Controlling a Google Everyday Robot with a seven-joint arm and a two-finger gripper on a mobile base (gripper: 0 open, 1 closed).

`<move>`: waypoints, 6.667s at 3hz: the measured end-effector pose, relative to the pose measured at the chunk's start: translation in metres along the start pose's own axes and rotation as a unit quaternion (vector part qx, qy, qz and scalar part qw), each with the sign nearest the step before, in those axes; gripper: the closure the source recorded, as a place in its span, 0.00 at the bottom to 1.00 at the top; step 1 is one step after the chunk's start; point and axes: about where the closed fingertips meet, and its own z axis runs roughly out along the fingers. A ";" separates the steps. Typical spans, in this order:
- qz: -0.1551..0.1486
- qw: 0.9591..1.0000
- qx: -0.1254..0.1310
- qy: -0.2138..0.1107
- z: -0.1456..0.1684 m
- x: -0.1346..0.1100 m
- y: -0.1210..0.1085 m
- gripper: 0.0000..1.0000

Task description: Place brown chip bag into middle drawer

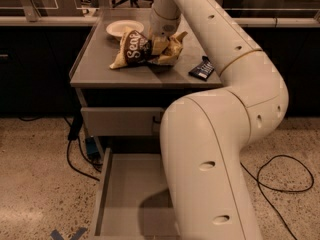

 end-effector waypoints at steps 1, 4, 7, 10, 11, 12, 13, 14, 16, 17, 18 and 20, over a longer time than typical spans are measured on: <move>-0.009 1.000 0.004 -0.003 -0.008 -0.006 0.000 1.00; -0.017 0.999 0.039 0.027 -0.113 -0.012 0.042 1.00; 0.004 0.998 0.029 0.056 -0.177 -0.022 0.150 1.00; 0.012 0.999 0.031 0.039 -0.114 0.004 0.178 1.00; 0.012 0.999 0.033 0.020 -0.070 0.017 0.202 1.00; 0.015 1.000 0.013 0.007 -0.053 0.018 0.222 1.00; 0.015 1.000 0.009 0.006 -0.054 0.014 0.226 1.00; 0.015 1.000 0.004 -0.007 -0.050 0.006 0.246 1.00; 0.014 0.999 -0.008 -0.049 -0.017 0.016 0.297 1.00; -0.005 0.999 -0.017 -0.048 0.024 0.045 0.294 1.00; -0.020 0.999 -0.015 -0.048 0.072 0.078 0.289 1.00; -0.014 0.997 -0.011 -0.071 0.122 0.099 0.303 1.00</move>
Offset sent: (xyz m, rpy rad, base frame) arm -0.0565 -0.0212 0.0728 -0.0419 -0.0599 0.0226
